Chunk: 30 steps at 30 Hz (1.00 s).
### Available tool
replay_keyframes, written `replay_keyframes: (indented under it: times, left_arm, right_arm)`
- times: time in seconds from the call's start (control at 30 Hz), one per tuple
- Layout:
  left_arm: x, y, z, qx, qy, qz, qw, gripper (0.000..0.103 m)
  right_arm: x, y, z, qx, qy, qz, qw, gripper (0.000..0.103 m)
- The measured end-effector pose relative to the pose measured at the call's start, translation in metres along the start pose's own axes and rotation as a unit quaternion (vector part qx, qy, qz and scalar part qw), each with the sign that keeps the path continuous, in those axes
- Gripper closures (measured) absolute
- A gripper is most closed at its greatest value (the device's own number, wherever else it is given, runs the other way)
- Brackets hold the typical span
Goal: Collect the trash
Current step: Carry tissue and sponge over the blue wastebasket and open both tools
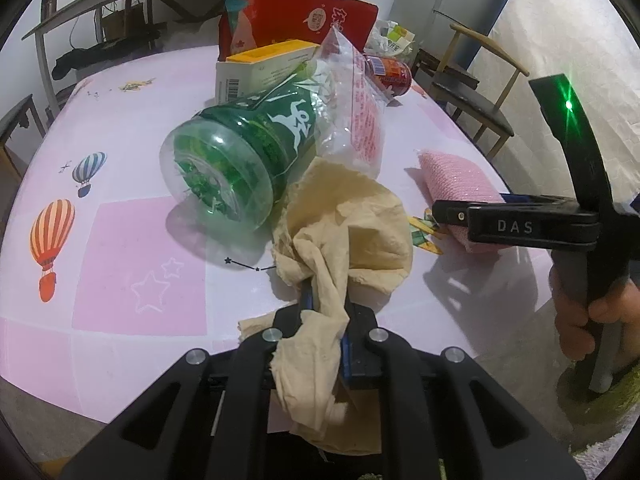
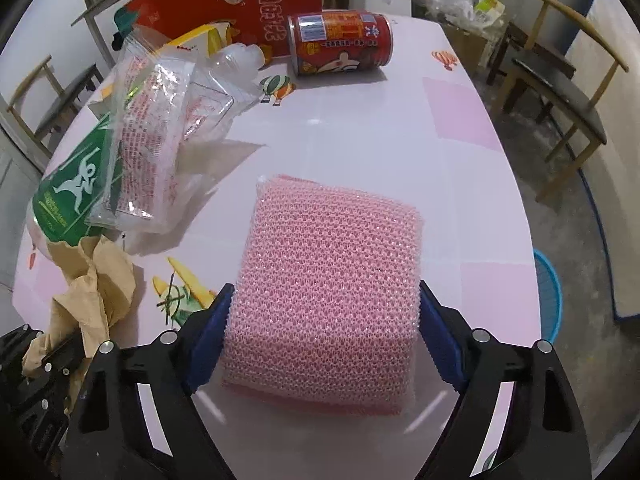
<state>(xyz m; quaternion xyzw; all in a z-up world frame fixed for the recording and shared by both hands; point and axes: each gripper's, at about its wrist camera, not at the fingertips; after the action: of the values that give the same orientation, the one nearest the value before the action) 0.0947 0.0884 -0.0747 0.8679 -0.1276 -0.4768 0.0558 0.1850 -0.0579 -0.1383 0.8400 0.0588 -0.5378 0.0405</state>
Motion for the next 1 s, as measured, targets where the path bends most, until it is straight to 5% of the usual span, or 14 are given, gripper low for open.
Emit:
replay_keyframes:
  times: [0.37, 0.6, 0.8, 1.0]
  left_arm:
    - [-0.021, 0.024, -0.014, 0.019, 0.016, 0.056, 0.9981, 0.094]
    - [-0.027, 0.073, -0.057, 0.056, 0.026, 0.115, 0.9914, 0.094]
    - [-0.007, 0.151, -0.107, 0.101, -0.002, 0.195, 0.9756, 0.094]
    - [0.07, 0.229, -0.135, 0.086, -0.113, 0.257, 0.9558, 0.094]
  right_arm:
    - [-0.036, 0.048, 0.0, 0.072, 0.041, -0.083, 0.993, 0.026]
    - [-0.079, 0.113, 0.01, 0.151, 0.099, -0.105, 0.978, 0.026]
    - [-0.096, 0.209, 0.048, 0.28, 0.137, -0.088, 0.946, 0.026]
    - [-0.066, 0.291, 0.102, 0.412, 0.113, -0.103, 0.898, 0.025]
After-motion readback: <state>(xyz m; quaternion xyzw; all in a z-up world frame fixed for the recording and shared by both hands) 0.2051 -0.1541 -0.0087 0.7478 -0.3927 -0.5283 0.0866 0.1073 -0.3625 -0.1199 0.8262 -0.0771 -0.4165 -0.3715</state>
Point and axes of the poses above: each gripper's, at about its wrist camera, not at the fingertips, and x roughly the way its jaws point, y to its right, z to its underside, and after that the axes turned 1 degree about -y, right-handed
